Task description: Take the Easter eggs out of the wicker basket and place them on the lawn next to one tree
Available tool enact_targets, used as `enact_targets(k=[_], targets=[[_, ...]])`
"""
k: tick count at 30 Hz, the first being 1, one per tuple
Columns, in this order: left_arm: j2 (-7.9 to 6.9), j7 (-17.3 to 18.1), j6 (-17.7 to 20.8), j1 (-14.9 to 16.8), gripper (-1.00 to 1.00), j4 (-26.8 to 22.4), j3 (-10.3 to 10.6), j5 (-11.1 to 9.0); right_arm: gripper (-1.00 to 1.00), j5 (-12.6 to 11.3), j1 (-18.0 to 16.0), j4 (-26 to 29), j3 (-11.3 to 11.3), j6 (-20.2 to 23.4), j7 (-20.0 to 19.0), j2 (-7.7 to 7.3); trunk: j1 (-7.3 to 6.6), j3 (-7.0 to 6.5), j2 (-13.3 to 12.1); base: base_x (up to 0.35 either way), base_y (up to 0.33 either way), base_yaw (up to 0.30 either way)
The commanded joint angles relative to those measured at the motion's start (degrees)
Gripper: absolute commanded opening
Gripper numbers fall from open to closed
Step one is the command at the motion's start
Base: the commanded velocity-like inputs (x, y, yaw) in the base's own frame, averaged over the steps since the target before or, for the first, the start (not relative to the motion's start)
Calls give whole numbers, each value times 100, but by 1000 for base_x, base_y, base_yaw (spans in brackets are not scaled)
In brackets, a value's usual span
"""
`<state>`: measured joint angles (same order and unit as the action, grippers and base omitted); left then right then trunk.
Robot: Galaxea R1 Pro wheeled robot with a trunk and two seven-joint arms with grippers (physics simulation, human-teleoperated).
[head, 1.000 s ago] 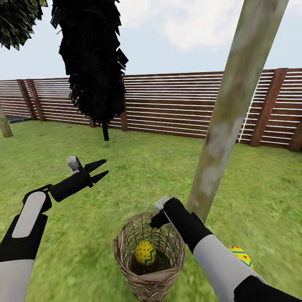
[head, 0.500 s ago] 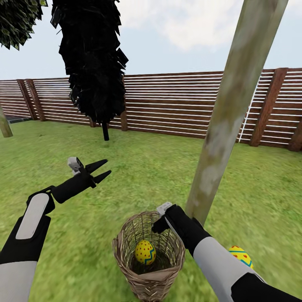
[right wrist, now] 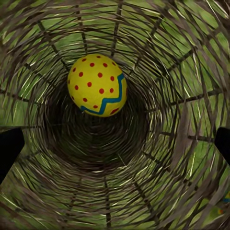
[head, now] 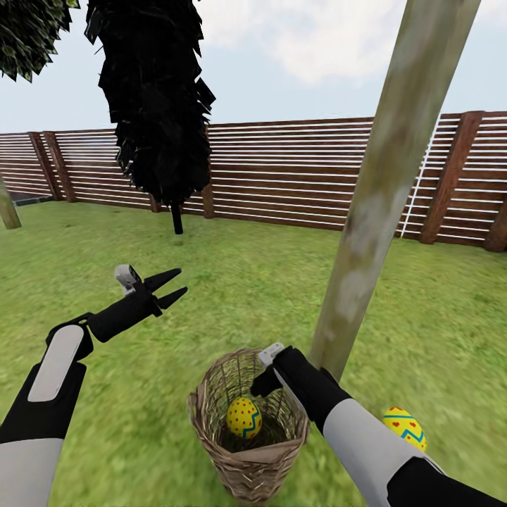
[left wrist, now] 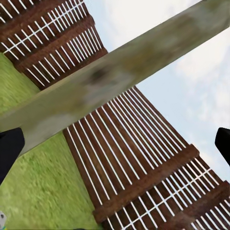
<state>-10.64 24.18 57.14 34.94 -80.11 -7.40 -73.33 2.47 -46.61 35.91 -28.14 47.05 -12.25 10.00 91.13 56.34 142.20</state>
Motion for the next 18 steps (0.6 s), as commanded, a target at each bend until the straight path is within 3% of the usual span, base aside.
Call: enact_targets(k=[1,5,13,18], targets=[[0,34,26,4,100,16,-7,21,100,8,-5,10,-49,23,-23,0,-1,6,2,0,0,0],[0,34,26,0,100,121,-7,9,100,-25,-6,59,-125,23,-22,0,-1,6,2,46,0,0],[0,51,26,-2,100,204,-7,3,100,-32,-6,5,-131,51,-15,0,-1,6,2,313,0,0],[23,51,26,-4,100,207,-7,7,100,-37,1,-232,-136,67,-21,0,-1,6,2,88,0,0]])
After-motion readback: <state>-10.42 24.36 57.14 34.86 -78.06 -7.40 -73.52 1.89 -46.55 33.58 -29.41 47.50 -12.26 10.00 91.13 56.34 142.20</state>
